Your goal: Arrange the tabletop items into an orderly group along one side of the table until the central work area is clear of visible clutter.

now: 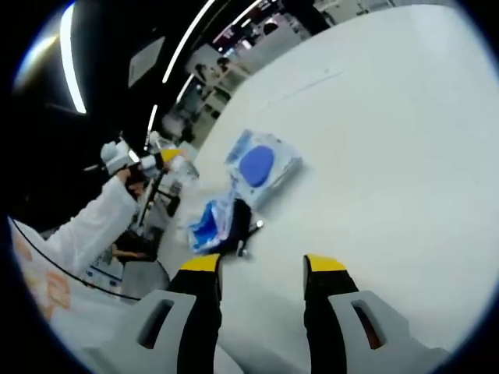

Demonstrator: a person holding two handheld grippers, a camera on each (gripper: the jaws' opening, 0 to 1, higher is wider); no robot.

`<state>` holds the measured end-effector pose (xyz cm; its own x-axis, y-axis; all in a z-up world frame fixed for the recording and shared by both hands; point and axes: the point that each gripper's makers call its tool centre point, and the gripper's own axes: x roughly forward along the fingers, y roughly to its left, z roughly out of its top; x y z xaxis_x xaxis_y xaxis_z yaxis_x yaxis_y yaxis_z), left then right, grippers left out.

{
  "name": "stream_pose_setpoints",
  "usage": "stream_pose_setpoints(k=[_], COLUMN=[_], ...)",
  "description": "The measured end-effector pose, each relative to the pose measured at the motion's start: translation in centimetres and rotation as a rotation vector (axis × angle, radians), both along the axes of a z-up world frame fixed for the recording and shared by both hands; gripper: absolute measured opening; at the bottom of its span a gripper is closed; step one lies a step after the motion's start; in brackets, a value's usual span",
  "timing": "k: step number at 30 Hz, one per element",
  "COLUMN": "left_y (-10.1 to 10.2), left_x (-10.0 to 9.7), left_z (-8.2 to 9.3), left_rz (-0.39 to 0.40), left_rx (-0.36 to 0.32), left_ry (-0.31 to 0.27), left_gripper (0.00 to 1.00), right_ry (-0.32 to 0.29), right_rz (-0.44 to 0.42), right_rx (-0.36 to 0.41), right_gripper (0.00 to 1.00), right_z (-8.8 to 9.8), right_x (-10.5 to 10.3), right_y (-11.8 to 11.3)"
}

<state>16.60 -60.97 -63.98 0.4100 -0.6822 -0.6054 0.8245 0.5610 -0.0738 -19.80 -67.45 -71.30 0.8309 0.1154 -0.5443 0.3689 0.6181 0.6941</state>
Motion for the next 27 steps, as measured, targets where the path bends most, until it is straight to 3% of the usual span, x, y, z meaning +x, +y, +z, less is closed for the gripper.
stream_pose_setpoints(k=[5,8,18,27], left_y=[0.0,-0.4,0.3,-0.3], left_x=[1.2,1.5,2.9,3.9], left_z=[0.6,0.7,-0.3,-1.6], left_rz=[0.014,-0.032,-0.027,-0.029], left_rx=[-0.023,-0.022,0.002,0.03], left_ry=[-0.002,-0.025,-0.017,-0.001], left_gripper=[0.4,0.4,0.4,0.4], right_ry=[0.003,-0.003,0.014,0.031], right_rz=[-0.005,-0.009,0.006,0.019], right_rx=[-0.001,0.006,0.015,0.019], right_gripper=[0.4,0.4,0.4,0.4], right_z=[0.0,0.2,-0.3,-0.5], right_x=[0.0,0.2,0.3,0.4], right_y=[-0.1,-0.1,0.4,0.6])
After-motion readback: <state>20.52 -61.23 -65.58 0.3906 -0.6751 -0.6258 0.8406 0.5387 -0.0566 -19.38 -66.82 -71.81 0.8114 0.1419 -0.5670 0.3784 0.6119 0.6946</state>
